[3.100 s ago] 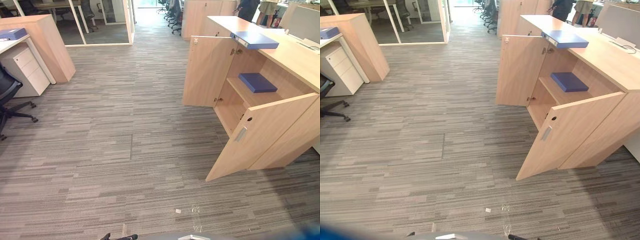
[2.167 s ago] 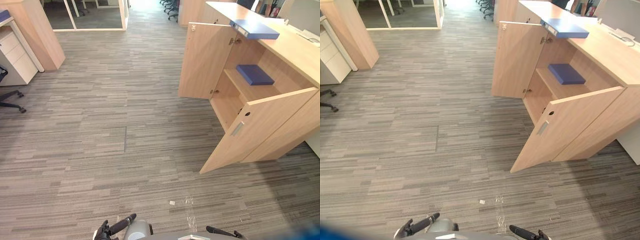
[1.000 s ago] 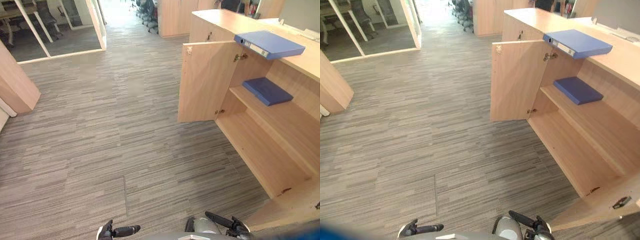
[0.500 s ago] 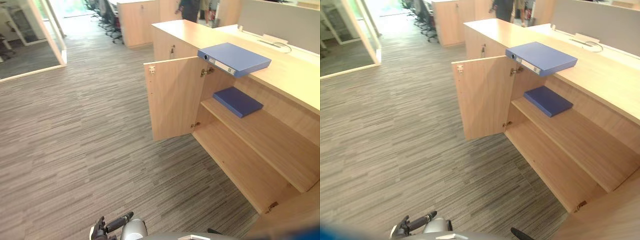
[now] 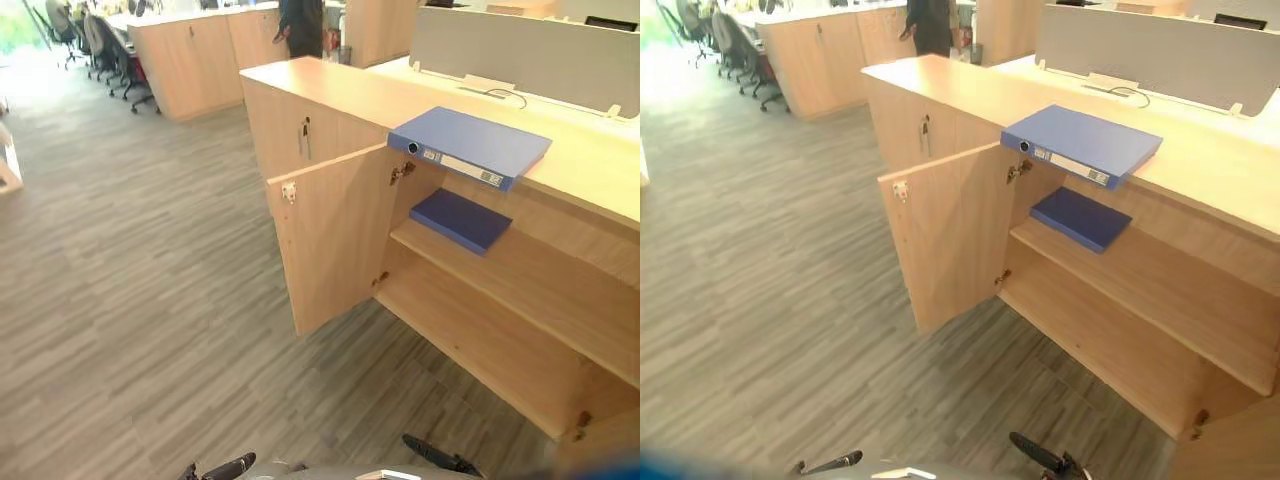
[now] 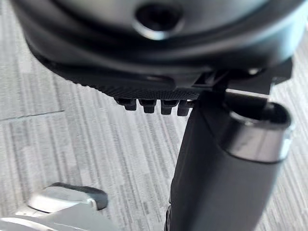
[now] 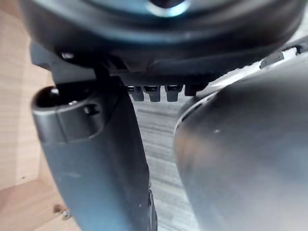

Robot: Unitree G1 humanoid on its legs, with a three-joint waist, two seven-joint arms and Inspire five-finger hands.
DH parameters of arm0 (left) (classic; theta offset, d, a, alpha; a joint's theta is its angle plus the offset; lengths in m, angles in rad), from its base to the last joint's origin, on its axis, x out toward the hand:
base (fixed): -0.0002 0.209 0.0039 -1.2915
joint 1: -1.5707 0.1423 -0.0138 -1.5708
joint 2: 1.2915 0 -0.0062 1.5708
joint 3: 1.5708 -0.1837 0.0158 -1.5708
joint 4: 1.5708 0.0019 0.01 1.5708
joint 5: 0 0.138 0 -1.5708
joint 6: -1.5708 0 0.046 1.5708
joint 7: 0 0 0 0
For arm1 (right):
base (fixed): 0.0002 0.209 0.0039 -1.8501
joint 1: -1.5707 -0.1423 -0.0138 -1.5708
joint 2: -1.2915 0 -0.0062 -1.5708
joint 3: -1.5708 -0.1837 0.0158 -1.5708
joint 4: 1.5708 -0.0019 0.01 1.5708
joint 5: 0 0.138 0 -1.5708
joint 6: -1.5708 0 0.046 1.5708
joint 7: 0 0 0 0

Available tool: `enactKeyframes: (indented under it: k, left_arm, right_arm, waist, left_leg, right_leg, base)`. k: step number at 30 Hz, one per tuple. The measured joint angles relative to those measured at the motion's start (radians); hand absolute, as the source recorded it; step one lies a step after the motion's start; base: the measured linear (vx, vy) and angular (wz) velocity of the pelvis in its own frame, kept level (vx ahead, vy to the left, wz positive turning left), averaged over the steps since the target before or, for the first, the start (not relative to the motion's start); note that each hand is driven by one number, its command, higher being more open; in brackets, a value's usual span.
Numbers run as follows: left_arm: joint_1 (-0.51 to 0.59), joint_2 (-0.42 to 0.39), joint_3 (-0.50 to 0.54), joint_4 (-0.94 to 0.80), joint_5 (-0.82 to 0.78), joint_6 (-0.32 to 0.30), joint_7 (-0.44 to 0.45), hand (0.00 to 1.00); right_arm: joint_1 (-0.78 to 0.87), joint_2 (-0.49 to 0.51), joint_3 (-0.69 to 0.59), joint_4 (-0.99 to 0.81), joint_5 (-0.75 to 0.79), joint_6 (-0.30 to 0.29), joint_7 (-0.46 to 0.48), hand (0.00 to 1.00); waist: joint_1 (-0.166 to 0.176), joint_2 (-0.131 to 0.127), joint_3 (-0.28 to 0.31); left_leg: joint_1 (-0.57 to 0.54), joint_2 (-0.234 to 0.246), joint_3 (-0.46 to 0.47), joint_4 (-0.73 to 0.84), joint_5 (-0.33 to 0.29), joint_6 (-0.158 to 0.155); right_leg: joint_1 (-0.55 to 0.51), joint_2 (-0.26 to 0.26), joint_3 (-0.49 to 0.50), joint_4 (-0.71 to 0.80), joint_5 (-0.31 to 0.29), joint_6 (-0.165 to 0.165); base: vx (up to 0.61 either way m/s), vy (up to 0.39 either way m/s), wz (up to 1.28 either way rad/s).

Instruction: Walk over to the cabinet, pick up the folder, carry it to the office cabinet, place the folder inside the office cabinet, then close the office cabinet door

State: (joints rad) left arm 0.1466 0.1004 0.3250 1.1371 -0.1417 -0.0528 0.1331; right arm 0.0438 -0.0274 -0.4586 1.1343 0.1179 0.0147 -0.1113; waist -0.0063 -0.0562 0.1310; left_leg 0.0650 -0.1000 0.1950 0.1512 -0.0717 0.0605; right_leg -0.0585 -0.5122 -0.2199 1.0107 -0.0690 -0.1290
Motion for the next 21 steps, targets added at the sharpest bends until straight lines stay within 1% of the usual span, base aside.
enactKeyframes:
  k: [1,2,3,4,5,6,7,8,9,10,11,12,13,14,15,16,17,18,19,20,21]
  left_arm:
    - [0.006,-0.005,-0.007,0.006,0.019,0.001,0.001,1.00]
    - [0.011,-0.009,-0.014,0.006,0.026,0.001,0.000,1.00]
    - [0.019,-0.012,-0.042,-0.001,0.036,-0.002,-0.002,1.00]
    - [0.018,-0.021,-0.044,-0.002,0.036,0.000,-0.003,1.00]
    - [0.011,-0.025,-0.044,0.000,0.037,0.001,-0.002,1.00]
    - [-0.008,-0.027,-0.044,0.003,0.037,0.002,-0.002,1.00]
    - [-0.014,-0.026,-0.044,0.003,0.036,0.002,-0.002,1.00]
    - [-0.014,-0.016,-0.043,0.002,0.036,0.001,-0.002,1.00]
    - [-0.012,-0.001,-0.040,-0.001,0.037,0.001,-0.001,1.00]
    - [-0.014,0.004,-0.039,-0.003,0.037,0.001,0.001,1.00]
    - [-0.015,-0.007,-0.038,-0.008,0.041,0.000,0.000,1.00]
    - [-0.015,-0.023,-0.033,-0.024,0.056,-0.005,-0.004,1.00]
    - [-0.014,-0.027,-0.030,-0.029,0.065,-0.004,-0.008,1.00]
    - [-0.014,-0.035,-0.022,-0.032,0.074,-0.003,-0.010,1.00]
    - [-0.013,-0.041,-0.021,-0.034,0.075,-0.002,-0.011,1.00]
    - [-0.012,-0.043,-0.021,-0.035,0.075,-0.002,-0.012,1.00]
    - [-0.011,-0.044,-0.019,-0.034,0.075,-0.001,-0.012,1.00]
    - [-0.007,-0.045,-0.009,-0.034,0.075,-0.001,-0.014,1.00]
    - [-0.006,-0.046,0.003,-0.035,0.074,0.000,-0.015,1.00]
    - [-0.004,-0.044,0.014,-0.037,0.074,0.000,-0.016,1.00]
    - [0.004,-0.038,0.021,-0.058,0.074,0.001,-0.016,1.00]
  right_arm:
    - [-0.009,-0.010,0.006,-0.002,0.000,-0.001,0.001,1.00]
    - [-0.008,-0.010,0.006,-0.002,0.000,-0.003,0.000,1.00]
    - [-0.007,-0.016,0.007,-0.001,-0.001,-0.002,-0.002,1.00]
    - [-0.027,-0.022,0.003,-0.001,0.000,-0.003,-0.002,1.00]
    - [-0.039,-0.020,0.002,-0.004,0.001,-0.003,-0.002,1.00]
    - [-0.053,-0.009,0.000,-0.015,0.002,-0.004,-0.004,1.00]
    - [-0.053,-0.006,0.001,-0.023,0.002,-0.004,-0.004,1.00]
    - [-0.048,0.005,0.003,-0.031,0.002,-0.004,-0.008,1.00]
    - [-0.041,0.017,0.009,-0.035,0.002,-0.004,-0.013,1.00]
    - [-0.027,0.021,0.009,-0.039,0.005,-0.003,-0.014,1.00]
    - [-0.003,0.014,0.009,-0.044,0.001,-0.005,-0.015,1.00]
    - [0.011,0.010,0.009,-0.060,0.001,-0.006,-0.021,1.00]
    - [0.012,0.008,0.009,-0.062,0.001,-0.005,-0.021,1.00]
    - [0.017,0.002,0.008,-0.062,0.001,-0.002,-0.021,1.00]
    - [0.022,-0.003,0.007,-0.062,0.001,0.001,-0.021,1.00]
    - [0.025,-0.005,0.007,-0.061,0.001,0.003,-0.021,1.00]
    - [0.031,-0.005,0.007,-0.060,0.001,0.003,-0.021,1.00]
    - [0.040,-0.003,0.006,-0.058,0.002,0.004,-0.020,1.00]
    - [0.046,0.001,0.004,-0.058,0.002,0.004,-0.020,1.00]
    - [0.052,0.008,-0.001,-0.058,0.002,0.004,-0.020,1.00]
    - [0.063,0.020,0.000,-0.059,0.005,0.003,-0.021,1.00]
  waist:
    - [-0.007,0.018,0.007]
    - [-0.013,0.023,0.008]
    - [-0.015,0.040,0.002]
    - [-0.015,0.065,0.014]
    - [-0.017,0.066,0.026]
    - [-0.017,0.076,0.054]
    - [-0.017,0.072,0.063]
    - [-0.015,0.060,0.073]
    - [-0.012,0.025,0.072]
    - [-0.012,0.009,0.072]
    - [-0.010,0.018,0.059]
    - [-0.010,0.034,0.051]
    - [-0.010,0.039,0.050]
    - [-0.014,0.051,0.043]
    - [-0.014,0.059,0.038]
    - [-0.012,0.063,0.033]
    - [-0.012,0.071,0.028]
    - [-0.012,0.071,0.026]
    - [-0.013,0.071,0.026]
    - [-0.013,0.064,0.022]
    - [-0.012,0.058,0.015]
  left_leg:
    - [0.045,0.001,0.018,-0.030,-0.003,0.003]
    - [0.064,0.004,0.021,-0.048,-0.003,0.003]
    - [0.088,0.017,0.043,-0.073,-0.002,0.003]
    - [0.095,0.044,0.068,-0.086,-0.002,0.002]
    - [0.096,0.061,0.074,-0.088,-0.004,-0.002]
    - [0.103,0.095,0.092,-0.094,-0.013,-0.013]
    - [0.109,0.105,0.101,-0.098,-0.015,-0.020]
    - [0.127,0.117,0.126,-0.103,-0.028,-0.044]
    - [0.152,0.114,0.146,-0.106,-0.036,-0.066]
    - [0.170,0.113,0.148,-0.106,-0.045,-0.084]
    - [0.186,0.137,0.142,-0.116,-0.050,-0.101]
    - [0.191,0.162,0.148,-0.118,-0.047,-0.128]
    - [0.192,0.175,0.153,-0.122,-0.042,-0.139]
    - [0.194,0.201,0.161,-0.134,-0.039,-0.160]
    - [0.201,0.230,0.178,-0.143,-0.036,-0.175]
    - [0.205,0.243,0.187,-0.148,-0.036,-0.182]
    - [0.217,0.269,0.202,-0.149,-0.038,-0.190]
    - [0.228,0.299,0.209,-0.130,-0.046,-0.203]
    - [0.227,0.316,0.209,-0.102,-0.054,-0.213]
    - [0.218,0.342,0.209,-0.039,-0.070,-0.224]
    - [0.155,0.393,0.204,0.169,-0.109,-0.204]
  right_leg:
    - [-0.020,0.009,-0.072,-0.004,-0.011,-0.005]
    - [-0.015,0.016,-0.085,-0.016,-0.014,0.016]
    - [0.004,0.038,-0.098,-0.067,-0.043,0.085]
    - [0.008,0.069,-0.123,-0.126,-0.150,0.158]
    - [0.008,0.094,-0.139,-0.163,-0.191,0.180]
    - [-0.001,0.140,-0.179,-0.244,-0.233,0.206]
    - [-0.010,0.153,-0.199,-0.282,-0.236,0.209]
    - [-0.026,0.164,-0.237,-0.360,-0.228,0.210]
    - [-0.028,0.160,-0.260,-0.448,-0.190,0.197]
    - [-0.022,0.162,-0.261,-0.450,-0.161,0.159]
    - [-0.003,0.197,-0.275,-0.472,-0.172,0.157]
    - [-0.002,0.235,-0.276,-0.491,-0.183,0.153]
    - [-0.002,0.252,-0.277,-0.500,-0.186,0.147]
    - [0.001,0.291,-0.278,-0.524,-0.189,0.141]
    - [0.010,0.332,-0.278,-0.556,-0.186,0.135]
    - [0.014,0.353,-0.275,-0.575,-0.182,0.130]
    - [0.034,0.394,-0.271,-0.614,-0.175,0.119]
    - [0.066,0.435,-0.266,-0.664,-0.165,0.112]
    - [0.087,0.454,-0.265,-0.693,-0.157,0.110]
    - [0.120,0.480,-0.257,-0.740,-0.142,0.105]
    - [0.167,0.517,-0.231,-0.811,-0.119,0.095]
  base:
    - [0.13,0.173,-0.48]
    - [0.14,0.113,-0.53]
    - [0.16,0.089,-0.72]
    - [0.15,0.026,-0.84]
    - [0.11,-0.039,-0.85]
    - [0.08,-0.070,-0.58]
    - [0.07,-0.120,-0.63]
    - [0.09,-0.171,-0.55]
    - [0.09,-0.197,-0.46]
    - [0.13,-0.226,-0.30]
    - [0.21,-0.256,-0.22]
    - [0.20,-0.206,-0.23]
    - [0.21,-0.230,-0.26]
    - [0.15,-0.174,-0.27]
    - [0.18,-0.202,-0.30]
    - [0.19,-0.159,-0.36]
    - [0.22,-0.172,-0.38]
    - [0.24,-0.189,-0.32]
    - [0.26,-0.214,-0.29]
    - [0.28,-0.227,-0.45]
    - [0.31,-0.246,-0.66]
